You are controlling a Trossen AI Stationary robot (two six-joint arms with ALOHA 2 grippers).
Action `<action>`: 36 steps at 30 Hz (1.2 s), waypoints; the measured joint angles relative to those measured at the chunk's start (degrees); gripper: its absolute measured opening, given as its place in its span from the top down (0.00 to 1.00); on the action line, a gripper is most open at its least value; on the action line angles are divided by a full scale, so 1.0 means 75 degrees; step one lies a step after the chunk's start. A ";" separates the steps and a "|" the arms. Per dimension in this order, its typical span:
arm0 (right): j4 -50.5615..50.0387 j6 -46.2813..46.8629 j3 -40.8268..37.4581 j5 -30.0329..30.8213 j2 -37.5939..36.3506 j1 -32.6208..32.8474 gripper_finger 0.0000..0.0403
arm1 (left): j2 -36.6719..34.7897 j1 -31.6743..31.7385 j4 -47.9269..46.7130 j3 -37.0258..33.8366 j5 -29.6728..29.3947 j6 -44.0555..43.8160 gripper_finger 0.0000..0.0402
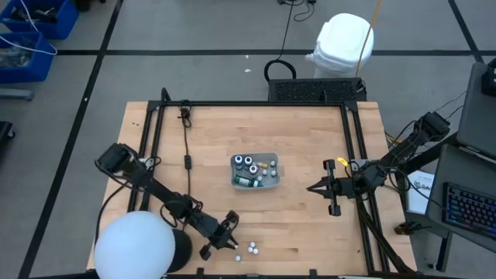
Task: Pick & Place food coloring
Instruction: Put the small red food coloring bottle into the gray bin
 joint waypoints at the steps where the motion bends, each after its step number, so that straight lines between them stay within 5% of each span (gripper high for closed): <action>1: 0.0000 0.0003 0.0000 0.0000 -0.0003 -0.0003 1.00 | -0.0139 0.0052 -0.0090 -0.0001 -0.0065 0.0145 0.87; 9: -0.0006 0.0009 0.0000 0.0000 0.0000 -0.0003 1.00 | -0.1326 0.0911 -0.0478 0.0005 -0.0482 0.1182 0.86; 13: -0.0012 0.0003 0.0000 0.0000 0.0000 0.0000 1.00 | -0.1417 0.1613 0.0372 0.0011 -0.0645 0.1179 0.85; 18: -0.0015 -0.0004 0.0000 0.0000 0.0000 -0.0001 1.00 | -0.1134 0.2480 0.0814 0.0419 -0.0647 0.0511 0.85; 29: -0.0230 0.0012 0.0000 0.0015 0.0003 0.0000 1.00 | 0.0196 0.3491 -0.0836 0.2808 -0.0727 -0.0742 0.85; 32: -0.0249 0.0040 0.0000 0.0017 0.0003 0.0000 1.00 | 0.0559 0.3338 -0.1066 0.3094 -0.1424 -0.1054 0.85; 36: -0.0357 0.0160 0.0000 0.0006 0.0003 0.0000 1.00 | 0.0735 0.2952 -0.1097 0.3111 -0.3434 -0.1540 0.85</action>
